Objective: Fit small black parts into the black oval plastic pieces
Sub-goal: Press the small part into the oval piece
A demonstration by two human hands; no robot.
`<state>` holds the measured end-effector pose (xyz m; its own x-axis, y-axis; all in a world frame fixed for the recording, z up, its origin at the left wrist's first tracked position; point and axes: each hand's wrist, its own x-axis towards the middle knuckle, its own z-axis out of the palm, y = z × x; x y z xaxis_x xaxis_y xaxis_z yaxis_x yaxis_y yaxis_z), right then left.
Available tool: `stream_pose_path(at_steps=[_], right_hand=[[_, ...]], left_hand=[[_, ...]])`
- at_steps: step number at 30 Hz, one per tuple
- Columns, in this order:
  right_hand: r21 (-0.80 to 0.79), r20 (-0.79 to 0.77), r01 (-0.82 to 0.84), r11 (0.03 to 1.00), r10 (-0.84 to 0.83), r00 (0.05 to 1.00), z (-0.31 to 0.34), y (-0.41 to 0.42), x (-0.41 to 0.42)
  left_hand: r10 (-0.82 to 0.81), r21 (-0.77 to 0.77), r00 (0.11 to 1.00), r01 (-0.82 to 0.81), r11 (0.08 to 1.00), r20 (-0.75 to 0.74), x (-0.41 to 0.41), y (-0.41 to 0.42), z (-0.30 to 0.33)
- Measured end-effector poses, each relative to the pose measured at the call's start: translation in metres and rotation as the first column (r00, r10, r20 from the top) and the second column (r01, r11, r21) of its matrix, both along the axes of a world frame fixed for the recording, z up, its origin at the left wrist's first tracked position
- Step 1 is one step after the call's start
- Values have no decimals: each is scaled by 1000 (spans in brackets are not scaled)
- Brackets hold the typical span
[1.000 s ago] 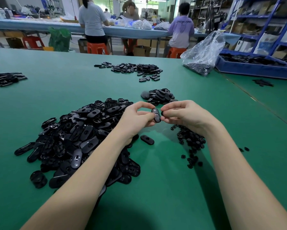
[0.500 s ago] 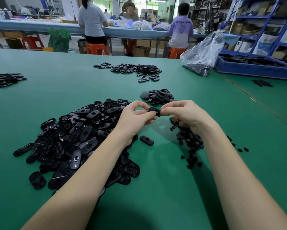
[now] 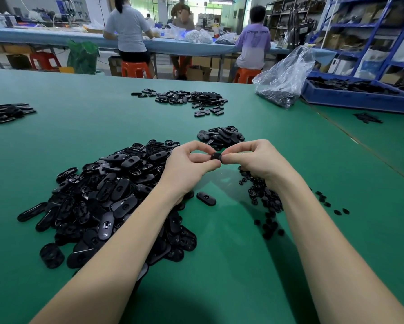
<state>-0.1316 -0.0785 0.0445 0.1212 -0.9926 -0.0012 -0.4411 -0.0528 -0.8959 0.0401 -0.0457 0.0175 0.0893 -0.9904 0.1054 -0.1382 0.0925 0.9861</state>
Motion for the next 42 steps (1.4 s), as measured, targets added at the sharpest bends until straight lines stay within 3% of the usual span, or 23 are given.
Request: stream_pose_path(at_steps=[5, 11, 18, 25, 38, 42], right_hand=[[8, -32, 38, 999, -37, 999, -1, -2, -1], [127, 27, -51, 991, 48, 999, -6, -5, -8], [81, 65, -71, 994, 65, 996, -9, -11, -5], [-13, -35, -35, 999, 35, 999, -11, -8, 1], [-72, -78, -33, 997, 28, 997, -24, -9, 9], [-149, -6, -65, 987, 65, 998, -24, -9, 7]], left_hand=[[-1, 12, 1000, 1, 1000, 7, 0, -1, -1], [-92, 55, 986, 101, 993, -142, 2, -1, 1], [-33, 118, 962, 68, 991, -272, -3, -3, -5], [-16, 108, 974, 42, 993, -226, -2, -5, -10], [61, 101, 998, -57, 993, -34, -3, -8, -17], [77, 32, 995, -75, 997, -65, -2, -8, -16]])
